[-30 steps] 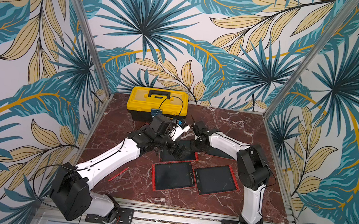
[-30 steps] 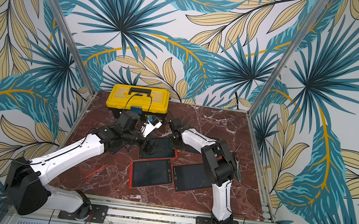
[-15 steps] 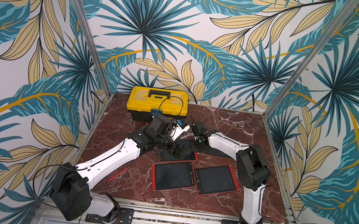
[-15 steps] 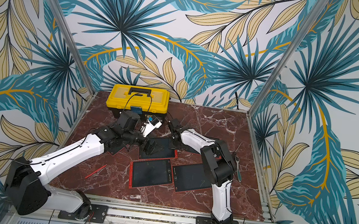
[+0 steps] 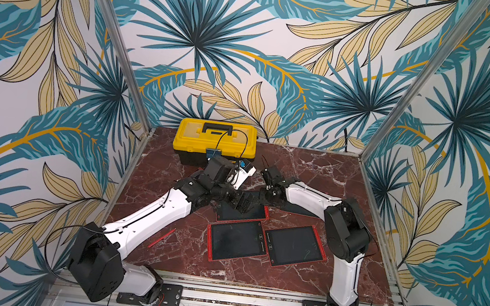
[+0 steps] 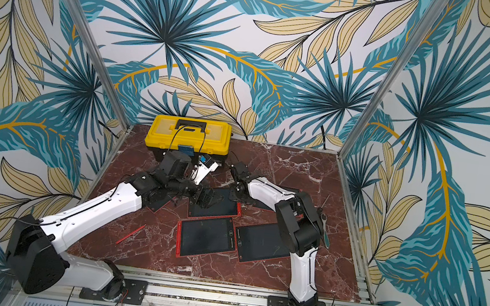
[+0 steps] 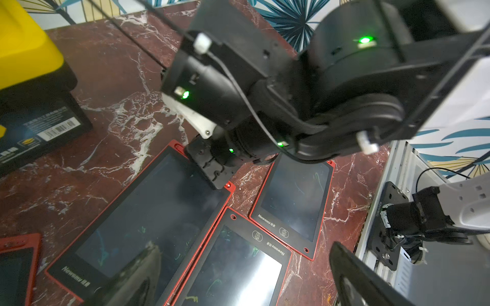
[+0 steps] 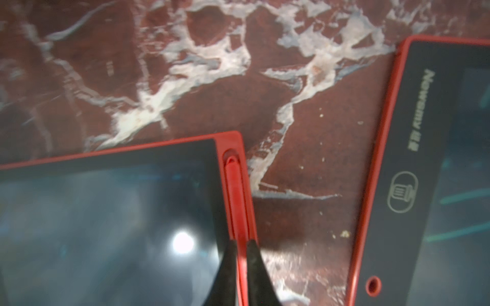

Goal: Place the stylus back onto the writing tablet
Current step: Place the stylus on the writing tablet.

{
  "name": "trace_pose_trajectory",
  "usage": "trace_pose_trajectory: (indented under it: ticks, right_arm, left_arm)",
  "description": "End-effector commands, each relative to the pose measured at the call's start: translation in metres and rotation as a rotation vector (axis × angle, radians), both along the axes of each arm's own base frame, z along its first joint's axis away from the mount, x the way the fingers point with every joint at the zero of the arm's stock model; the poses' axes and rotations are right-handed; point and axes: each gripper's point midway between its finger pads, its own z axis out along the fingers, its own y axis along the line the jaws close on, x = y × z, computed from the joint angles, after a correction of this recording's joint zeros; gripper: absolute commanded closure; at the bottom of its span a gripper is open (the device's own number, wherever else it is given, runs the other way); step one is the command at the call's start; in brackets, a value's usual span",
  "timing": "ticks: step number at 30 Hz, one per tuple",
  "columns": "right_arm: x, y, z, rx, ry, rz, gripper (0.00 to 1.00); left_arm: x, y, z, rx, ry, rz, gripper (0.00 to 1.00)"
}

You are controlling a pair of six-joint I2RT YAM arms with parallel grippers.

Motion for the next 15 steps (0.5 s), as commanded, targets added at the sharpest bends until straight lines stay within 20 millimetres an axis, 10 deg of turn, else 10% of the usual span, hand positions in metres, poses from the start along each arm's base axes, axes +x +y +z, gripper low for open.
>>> trace_pose_trajectory:
  ticks: [1,6,11,15]
  right_arm:
    - [-0.004,0.005,0.050,0.089,-0.107,0.046,0.78]
    - [-0.029,-0.001,0.081,0.150,-0.150,0.081,0.53]
    - [-0.057,-0.014,0.102,0.210,-0.189,0.064,0.01]
    - [-0.076,-0.028,0.121,0.231,-0.238,0.055,0.00]
  left_arm:
    - [-0.001,0.012,0.007,-0.008,0.021,0.096,0.00]
    - [-0.005,0.029,-0.006,0.000,0.098,0.223,0.01]
    - [-0.013,0.053,-0.023,0.036,0.149,0.342,0.00]
    - [-0.023,0.071,-0.037,0.043,0.177,0.425,0.00]
